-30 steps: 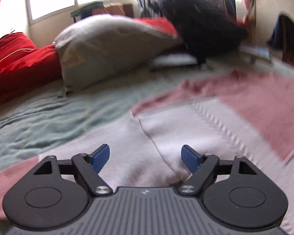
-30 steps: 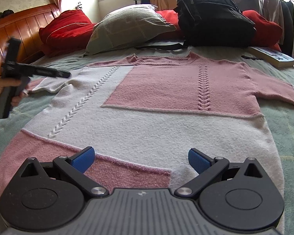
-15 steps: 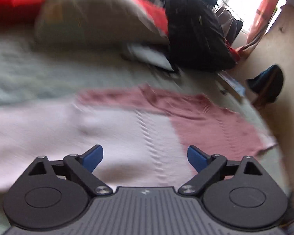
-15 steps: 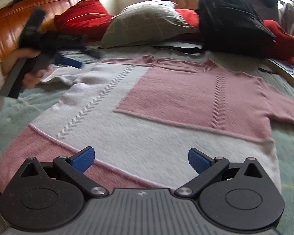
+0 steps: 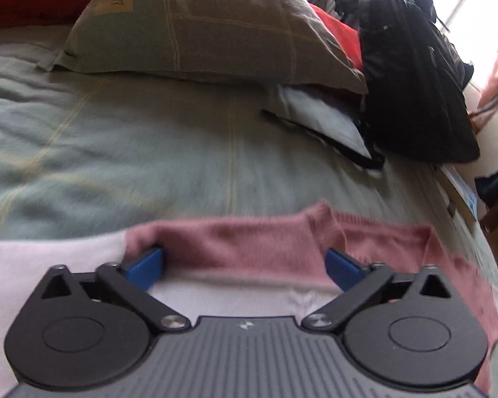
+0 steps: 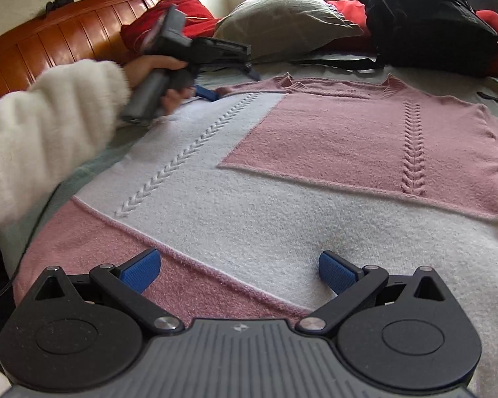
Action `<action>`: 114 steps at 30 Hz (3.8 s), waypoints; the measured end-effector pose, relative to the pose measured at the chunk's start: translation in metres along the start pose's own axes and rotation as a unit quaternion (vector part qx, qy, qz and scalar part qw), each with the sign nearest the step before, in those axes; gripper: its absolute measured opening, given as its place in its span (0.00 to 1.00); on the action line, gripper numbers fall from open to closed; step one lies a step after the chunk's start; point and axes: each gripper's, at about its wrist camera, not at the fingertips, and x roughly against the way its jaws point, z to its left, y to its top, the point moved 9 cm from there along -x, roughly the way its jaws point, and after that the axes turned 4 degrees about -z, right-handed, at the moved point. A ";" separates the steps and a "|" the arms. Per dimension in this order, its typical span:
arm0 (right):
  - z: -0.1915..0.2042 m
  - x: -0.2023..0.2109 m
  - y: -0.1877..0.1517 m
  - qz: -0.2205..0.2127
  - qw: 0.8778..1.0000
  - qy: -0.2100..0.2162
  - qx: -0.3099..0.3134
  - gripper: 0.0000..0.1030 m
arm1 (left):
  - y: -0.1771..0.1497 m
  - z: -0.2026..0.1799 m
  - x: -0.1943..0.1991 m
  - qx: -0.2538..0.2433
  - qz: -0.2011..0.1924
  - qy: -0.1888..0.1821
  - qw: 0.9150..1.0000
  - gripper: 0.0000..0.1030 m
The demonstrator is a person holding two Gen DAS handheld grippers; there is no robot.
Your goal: Fold clothes
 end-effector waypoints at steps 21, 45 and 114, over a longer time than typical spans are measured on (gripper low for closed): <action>0.021 0.019 -0.002 0.006 1.000 -0.026 -0.008 1.00 | -0.059 0.051 0.124 -0.011 0.039 -0.002 0.999 0.99; 0.044 0.017 0.002 0.021 0.997 -0.068 0.014 1.00 | -0.048 0.084 0.164 0.012 -0.043 -0.047 0.998 0.99; -0.152 -0.006 0.092 0.002 0.981 -0.195 0.006 1.00 | -0.118 -0.077 0.087 -0.245 0.064 -0.057 0.966 0.96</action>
